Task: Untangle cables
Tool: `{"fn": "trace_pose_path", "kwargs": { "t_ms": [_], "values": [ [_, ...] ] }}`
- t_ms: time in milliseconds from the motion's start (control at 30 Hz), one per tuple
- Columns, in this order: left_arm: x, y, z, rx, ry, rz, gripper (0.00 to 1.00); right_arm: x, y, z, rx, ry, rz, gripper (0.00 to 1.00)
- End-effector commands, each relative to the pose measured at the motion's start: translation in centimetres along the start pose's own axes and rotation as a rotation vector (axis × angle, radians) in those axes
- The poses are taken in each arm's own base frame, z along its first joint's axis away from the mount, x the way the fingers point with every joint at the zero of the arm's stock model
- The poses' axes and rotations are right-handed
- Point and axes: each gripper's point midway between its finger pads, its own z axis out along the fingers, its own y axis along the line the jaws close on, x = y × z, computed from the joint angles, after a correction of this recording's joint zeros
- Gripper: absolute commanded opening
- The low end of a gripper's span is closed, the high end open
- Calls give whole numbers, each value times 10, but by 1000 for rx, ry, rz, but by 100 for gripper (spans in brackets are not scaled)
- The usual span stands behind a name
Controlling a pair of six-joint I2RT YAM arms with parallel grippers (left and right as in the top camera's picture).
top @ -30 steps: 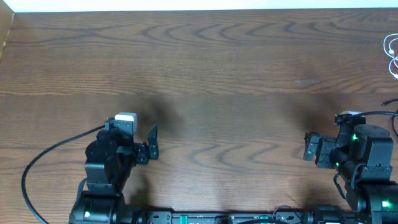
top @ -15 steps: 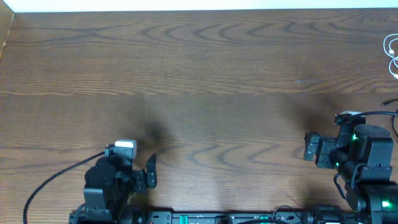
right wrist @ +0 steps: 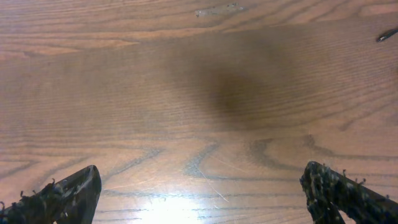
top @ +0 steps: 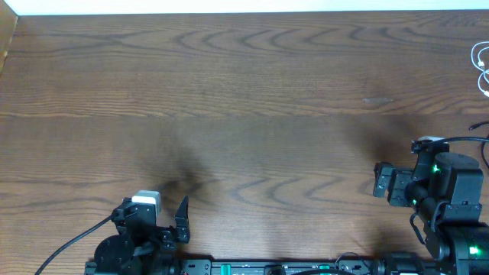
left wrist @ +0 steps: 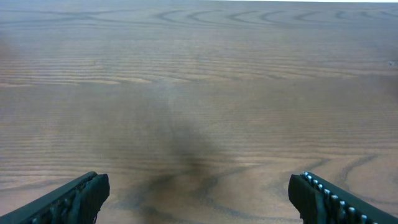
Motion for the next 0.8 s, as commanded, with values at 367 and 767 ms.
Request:
{"fn": "trace_pose_path", "kwargs": {
  "t_ms": [367,767],
  "values": [
    [-7,4,11,-18,-48,3,98,1,0,1,4,3,0,99],
    [-1,10,83,-14,-209,12,98,1,0,1,4,3,0,99]
  ]
}}
